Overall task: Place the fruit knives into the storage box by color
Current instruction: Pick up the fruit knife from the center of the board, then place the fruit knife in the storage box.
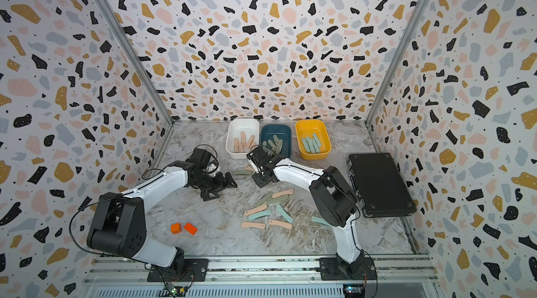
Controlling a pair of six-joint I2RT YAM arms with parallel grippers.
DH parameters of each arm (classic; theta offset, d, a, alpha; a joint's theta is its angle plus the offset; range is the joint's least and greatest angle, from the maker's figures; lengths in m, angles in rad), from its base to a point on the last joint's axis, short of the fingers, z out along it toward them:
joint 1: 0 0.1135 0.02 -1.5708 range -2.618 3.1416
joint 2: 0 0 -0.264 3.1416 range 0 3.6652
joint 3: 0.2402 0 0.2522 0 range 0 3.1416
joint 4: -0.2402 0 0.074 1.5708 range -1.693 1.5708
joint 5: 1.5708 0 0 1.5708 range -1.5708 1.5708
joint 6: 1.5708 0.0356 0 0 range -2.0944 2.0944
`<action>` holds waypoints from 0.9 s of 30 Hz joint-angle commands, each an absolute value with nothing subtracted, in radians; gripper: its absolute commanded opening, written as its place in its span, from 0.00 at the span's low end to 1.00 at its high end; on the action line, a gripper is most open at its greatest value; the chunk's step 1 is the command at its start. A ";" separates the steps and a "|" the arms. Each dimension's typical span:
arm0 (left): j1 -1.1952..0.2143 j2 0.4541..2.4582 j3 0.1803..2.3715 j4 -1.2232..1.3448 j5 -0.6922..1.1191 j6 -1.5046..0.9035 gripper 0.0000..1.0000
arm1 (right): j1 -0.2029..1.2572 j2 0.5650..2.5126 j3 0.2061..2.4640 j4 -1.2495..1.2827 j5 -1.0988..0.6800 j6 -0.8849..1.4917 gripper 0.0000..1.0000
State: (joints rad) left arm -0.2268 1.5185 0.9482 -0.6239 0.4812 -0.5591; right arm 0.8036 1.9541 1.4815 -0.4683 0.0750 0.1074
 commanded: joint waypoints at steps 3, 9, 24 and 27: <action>-0.249 1.540 0.994 -0.636 0.476 -0.526 0.99 | 0.700 1.976 1.665 -0.500 0.105 0.103 0.22; -0.277 1.565 1.015 -0.642 0.483 -0.499 0.99 | 0.605 2.156 1.889 -0.524 0.083 0.133 0.22; -0.353 1.573 1.052 -0.670 0.474 -0.455 0.99 | 0.527 2.285 2.225 -0.774 -0.024 0.152 0.56; -0.411 1.585 1.084 -0.707 0.455 -0.412 0.99 | 0.539 2.097 2.012 -0.724 -0.040 0.187 0.60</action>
